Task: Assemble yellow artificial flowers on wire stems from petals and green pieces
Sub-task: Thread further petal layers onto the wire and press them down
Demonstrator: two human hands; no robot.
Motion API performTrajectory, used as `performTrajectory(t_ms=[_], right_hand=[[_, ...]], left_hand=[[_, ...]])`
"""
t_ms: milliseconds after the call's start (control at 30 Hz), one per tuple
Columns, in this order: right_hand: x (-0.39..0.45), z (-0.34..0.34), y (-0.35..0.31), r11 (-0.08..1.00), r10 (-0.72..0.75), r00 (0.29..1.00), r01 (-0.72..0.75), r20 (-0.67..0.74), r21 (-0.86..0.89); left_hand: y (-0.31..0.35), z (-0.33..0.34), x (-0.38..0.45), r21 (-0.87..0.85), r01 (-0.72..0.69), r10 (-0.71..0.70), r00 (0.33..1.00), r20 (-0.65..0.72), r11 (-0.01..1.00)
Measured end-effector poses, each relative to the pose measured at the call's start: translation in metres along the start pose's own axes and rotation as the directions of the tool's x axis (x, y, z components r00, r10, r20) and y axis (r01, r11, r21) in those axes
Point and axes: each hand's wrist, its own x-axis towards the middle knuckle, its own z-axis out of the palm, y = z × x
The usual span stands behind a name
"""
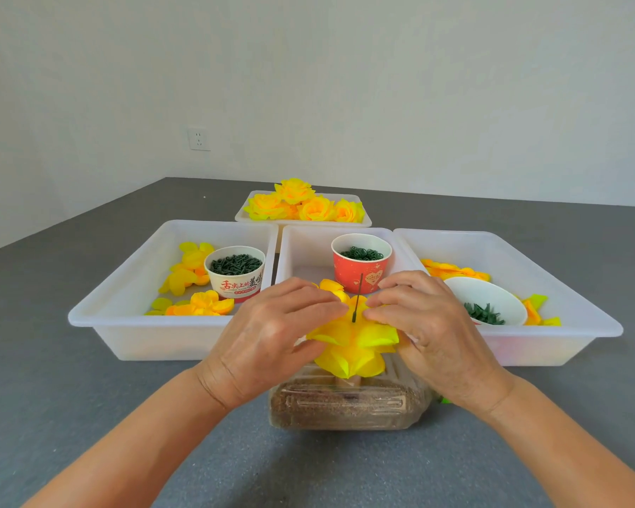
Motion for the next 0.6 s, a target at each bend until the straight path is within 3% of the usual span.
performTrajectory(t_ms=[233, 400, 500, 600], right_hand=[[0.0010, -0.0027, -0.0007, 0.999, -0.052, 0.998, 0.052, -0.042, 0.009], [0.0007, -0.0049, -0.0030, 0.998, -0.054, 0.998, 0.053, 0.013, 0.021], [0.0001, -0.0058, -0.0035, 0.984, 0.074, 0.993, -0.088, 0.096, 0.152], [0.0037, -0.0064, -0.0054, 0.871, 0.342, 0.932, -0.361, 0.117, 0.333]], left_hand=[[-0.0023, 0.0023, -0.0036, -0.034, -0.029, 0.028, 0.999, -0.038, 0.999], [-0.0028, 0.0071, -0.0061, -0.081, -0.021, 0.021, 1.000, 0.006, 0.996], [-0.0022, 0.0078, -0.0061, -0.087, -0.012, 0.013, 1.000, 0.017, 0.996], [-0.0014, 0.0083, -0.0059, -0.087, -0.010, 0.011, 1.000, 0.012, 0.996]])
